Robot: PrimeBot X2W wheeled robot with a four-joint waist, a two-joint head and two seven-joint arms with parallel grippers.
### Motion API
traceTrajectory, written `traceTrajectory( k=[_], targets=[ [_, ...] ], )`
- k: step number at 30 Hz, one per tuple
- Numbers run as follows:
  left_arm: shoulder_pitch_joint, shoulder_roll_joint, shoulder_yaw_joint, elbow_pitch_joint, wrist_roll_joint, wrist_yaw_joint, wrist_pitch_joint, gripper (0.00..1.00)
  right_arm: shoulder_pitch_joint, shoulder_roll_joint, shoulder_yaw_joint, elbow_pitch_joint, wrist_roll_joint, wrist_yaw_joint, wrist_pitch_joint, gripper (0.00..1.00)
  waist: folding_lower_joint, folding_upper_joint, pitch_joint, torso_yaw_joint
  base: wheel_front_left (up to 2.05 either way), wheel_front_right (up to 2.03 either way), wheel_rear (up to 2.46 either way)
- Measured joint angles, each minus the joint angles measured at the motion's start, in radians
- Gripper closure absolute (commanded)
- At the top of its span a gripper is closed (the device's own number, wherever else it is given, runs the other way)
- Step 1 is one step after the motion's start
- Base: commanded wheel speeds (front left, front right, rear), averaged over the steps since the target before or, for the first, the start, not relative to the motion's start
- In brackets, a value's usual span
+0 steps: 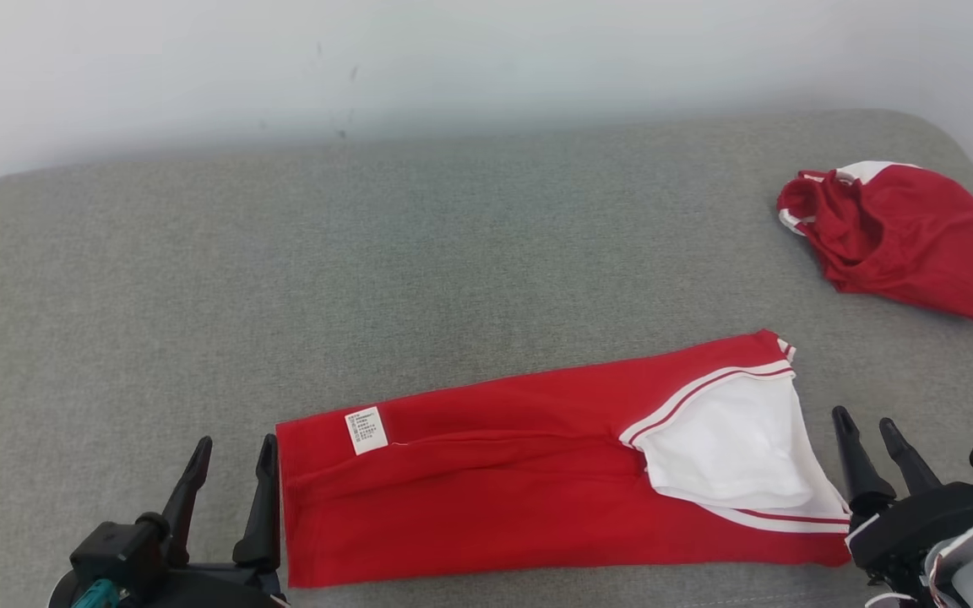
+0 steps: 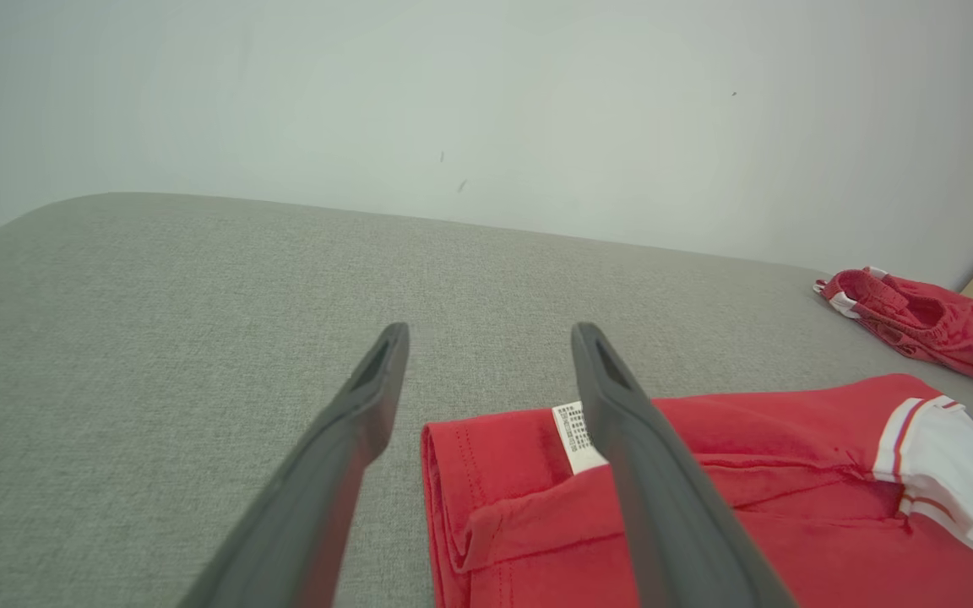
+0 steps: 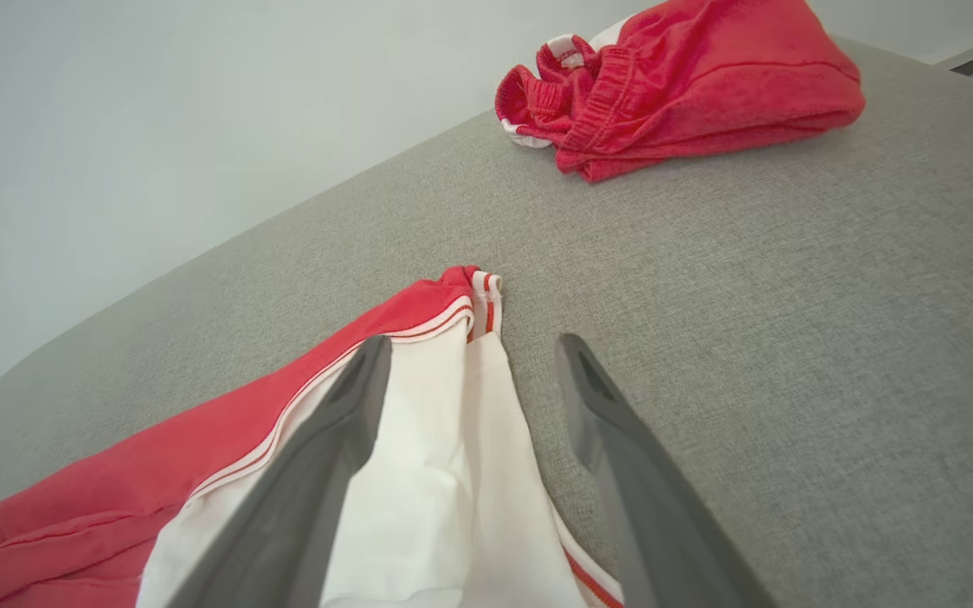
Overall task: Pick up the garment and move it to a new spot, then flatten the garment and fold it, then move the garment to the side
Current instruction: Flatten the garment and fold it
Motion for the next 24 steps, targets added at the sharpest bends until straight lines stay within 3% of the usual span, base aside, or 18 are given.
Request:
traceTrajectory(
  k=[24],
  targets=[
    [-0.016,-0.003,0.014,-0.011,0.032,-0.01,0.0,0.0,-0.121,0.087,0.039,0.285,0.014,0.018,0.109,0.0,0.0,0.0,0.036,0.057,0.0,0.0,0.0]
  ],
)
